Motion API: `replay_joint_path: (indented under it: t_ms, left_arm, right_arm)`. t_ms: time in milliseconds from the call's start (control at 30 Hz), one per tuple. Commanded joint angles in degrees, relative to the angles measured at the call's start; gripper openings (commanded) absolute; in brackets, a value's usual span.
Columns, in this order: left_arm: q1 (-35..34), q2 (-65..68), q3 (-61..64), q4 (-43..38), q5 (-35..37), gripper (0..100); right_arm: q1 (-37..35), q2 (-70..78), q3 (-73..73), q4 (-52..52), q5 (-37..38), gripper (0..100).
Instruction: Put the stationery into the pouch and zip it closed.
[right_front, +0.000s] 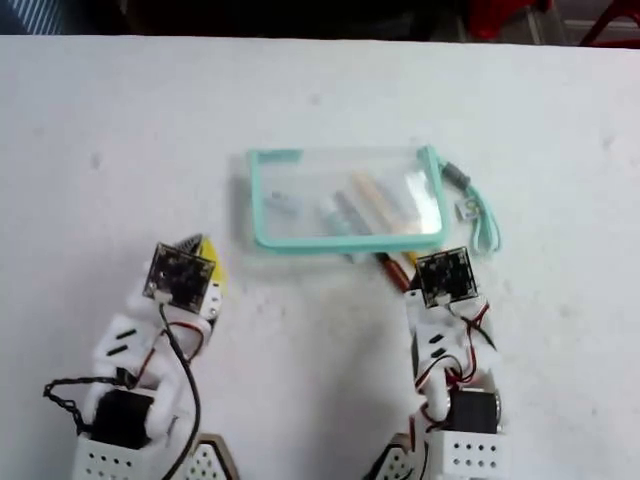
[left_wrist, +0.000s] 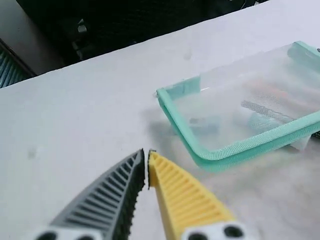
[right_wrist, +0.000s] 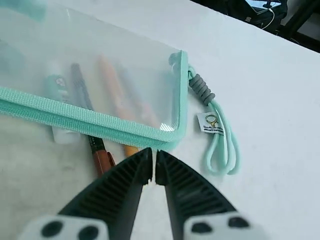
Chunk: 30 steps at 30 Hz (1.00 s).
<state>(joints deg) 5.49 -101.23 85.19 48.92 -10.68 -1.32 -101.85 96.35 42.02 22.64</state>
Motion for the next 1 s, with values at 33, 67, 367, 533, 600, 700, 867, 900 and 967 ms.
replay_joint_path:
  t_ms: [33,67,367,533,600,700,867,900,967]
  left_arm:
    - [-0.3,20.1,-12.0,-0.3,-0.4,4]
    - [-0.4,24.6,-13.8,-0.3,-0.4,4]
    - [-0.5,50.3,-21.5,-5.2,0.0,4]
    - [-4.2,60.4,-26.5,-4.7,0.8,4]
    - [-5.1,62.7,-27.5,-4.7,3.1,4]
    - [-5.4,63.7,-27.8,-5.1,4.6,4]
    - [-5.3,63.7,-27.7,-5.2,4.8,4]
    - [-5.4,63.7,-27.7,-5.5,4.8,4]
    - [-5.4,63.8,-27.4,-6.9,4.9,4]
  right_arm:
    - [-0.4,-0.6,0.4,0.2,0.4,1.8]
    - [-0.4,-0.6,0.4,0.3,0.4,1.8]
    - [-0.4,-0.5,0.4,0.3,0.7,1.8]
    - [-0.4,-0.4,0.4,0.3,0.7,1.8]
    - [-0.4,-0.2,0.4,0.3,0.9,1.8]
    - [-0.4,-0.2,0.4,1.0,2.5,1.8]
    - [-2.5,-0.2,0.2,2.7,4.2,1.8]
    - [-2.5,-0.2,0.2,2.7,4.1,1.8]
    - [-2.4,-0.2,-0.1,2.9,4.1,1.8]
